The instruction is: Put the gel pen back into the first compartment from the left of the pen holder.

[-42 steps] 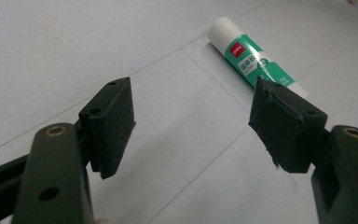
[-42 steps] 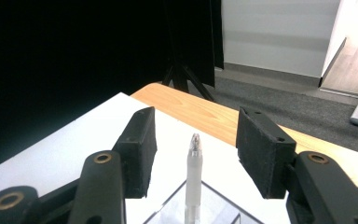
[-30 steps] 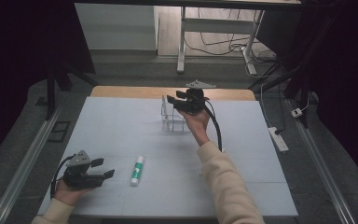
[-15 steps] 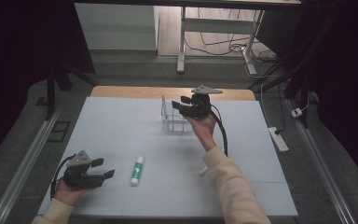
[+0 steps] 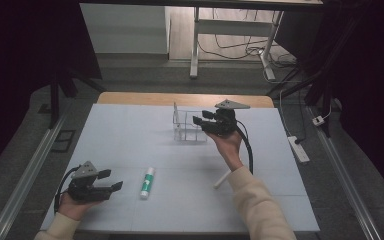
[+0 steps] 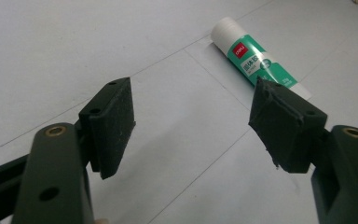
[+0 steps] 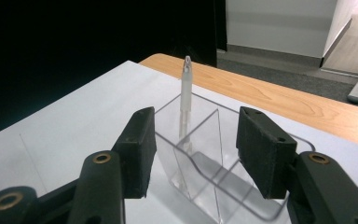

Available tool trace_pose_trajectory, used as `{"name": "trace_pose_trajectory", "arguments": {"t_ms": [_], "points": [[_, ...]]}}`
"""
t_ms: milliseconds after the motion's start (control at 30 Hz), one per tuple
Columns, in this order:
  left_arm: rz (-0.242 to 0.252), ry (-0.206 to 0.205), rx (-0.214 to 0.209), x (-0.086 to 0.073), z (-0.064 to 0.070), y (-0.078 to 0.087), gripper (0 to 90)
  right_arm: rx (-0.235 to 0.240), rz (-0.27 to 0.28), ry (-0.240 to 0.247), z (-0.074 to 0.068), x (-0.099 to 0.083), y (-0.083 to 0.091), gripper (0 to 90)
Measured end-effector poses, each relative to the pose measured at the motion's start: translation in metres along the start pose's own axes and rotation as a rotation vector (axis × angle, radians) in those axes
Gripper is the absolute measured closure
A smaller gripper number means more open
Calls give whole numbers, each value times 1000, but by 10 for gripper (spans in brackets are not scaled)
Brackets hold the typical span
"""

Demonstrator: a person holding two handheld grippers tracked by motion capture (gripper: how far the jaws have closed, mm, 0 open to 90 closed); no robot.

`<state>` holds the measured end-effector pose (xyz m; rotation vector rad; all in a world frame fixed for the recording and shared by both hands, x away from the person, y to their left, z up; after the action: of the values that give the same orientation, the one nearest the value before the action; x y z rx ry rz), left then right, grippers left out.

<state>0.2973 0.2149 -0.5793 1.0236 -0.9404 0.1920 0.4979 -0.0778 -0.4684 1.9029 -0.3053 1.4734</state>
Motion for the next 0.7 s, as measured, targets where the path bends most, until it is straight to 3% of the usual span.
{"name": "trace_pose_trajectory", "arguments": {"t_ms": [367,700], "points": [[0,3,3,0,0,0,307,16,-12,11,-4,-11,16,466],[0,1,-1,0,0,0,306,19,-50,50,-8,-24,27,462]]}}
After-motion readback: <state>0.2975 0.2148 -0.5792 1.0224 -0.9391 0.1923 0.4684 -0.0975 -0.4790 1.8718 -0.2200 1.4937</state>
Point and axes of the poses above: each handheld gripper's, and its own axes: y roughly backward along the jaws, x roughly out of its top, z roughly to its right, the point moved 9 cm from there along -y, roughly forward along the jaws, and after that the axes turned 3 degrees about y, right-handed, at the moved point
